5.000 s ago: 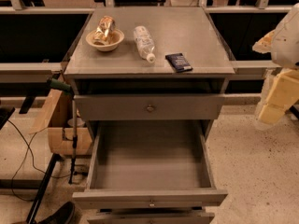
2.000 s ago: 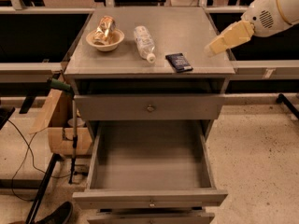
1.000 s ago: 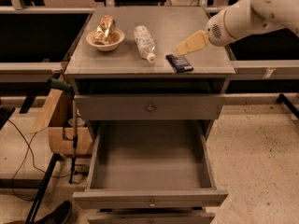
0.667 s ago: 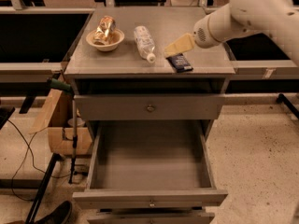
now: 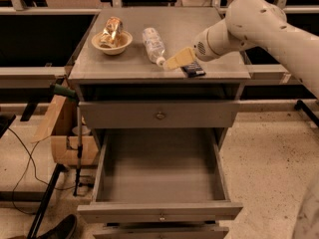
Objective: Place rxbar blueberry into middle drawer
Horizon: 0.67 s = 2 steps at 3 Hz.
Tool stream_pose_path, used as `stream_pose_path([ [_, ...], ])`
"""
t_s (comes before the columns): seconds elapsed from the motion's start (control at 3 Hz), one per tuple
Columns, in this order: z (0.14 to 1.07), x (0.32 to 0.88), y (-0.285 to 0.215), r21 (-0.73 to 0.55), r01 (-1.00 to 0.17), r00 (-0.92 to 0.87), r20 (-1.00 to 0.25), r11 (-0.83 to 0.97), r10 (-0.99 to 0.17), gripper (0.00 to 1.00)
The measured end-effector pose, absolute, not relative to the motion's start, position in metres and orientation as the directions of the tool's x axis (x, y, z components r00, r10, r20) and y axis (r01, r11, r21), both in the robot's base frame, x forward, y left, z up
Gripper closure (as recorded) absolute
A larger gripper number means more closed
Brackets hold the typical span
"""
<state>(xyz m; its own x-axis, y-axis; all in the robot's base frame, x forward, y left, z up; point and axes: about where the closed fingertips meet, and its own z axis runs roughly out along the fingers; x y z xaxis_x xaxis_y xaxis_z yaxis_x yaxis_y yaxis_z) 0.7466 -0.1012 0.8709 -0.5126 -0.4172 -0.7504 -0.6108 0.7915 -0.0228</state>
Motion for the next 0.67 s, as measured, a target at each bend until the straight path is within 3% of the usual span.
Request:
stream_pose_path([
  [0.33, 0.8534, 0.7467, -0.0960, -0.014, -0.609, -0.524, -0.743, 0.793, -0.416, 0.08],
  [0.67, 0.8434, 0.7501, -0.0905, -0.015, -0.610, -0.530, -0.736, 0.792, -0.422, 0.09],
])
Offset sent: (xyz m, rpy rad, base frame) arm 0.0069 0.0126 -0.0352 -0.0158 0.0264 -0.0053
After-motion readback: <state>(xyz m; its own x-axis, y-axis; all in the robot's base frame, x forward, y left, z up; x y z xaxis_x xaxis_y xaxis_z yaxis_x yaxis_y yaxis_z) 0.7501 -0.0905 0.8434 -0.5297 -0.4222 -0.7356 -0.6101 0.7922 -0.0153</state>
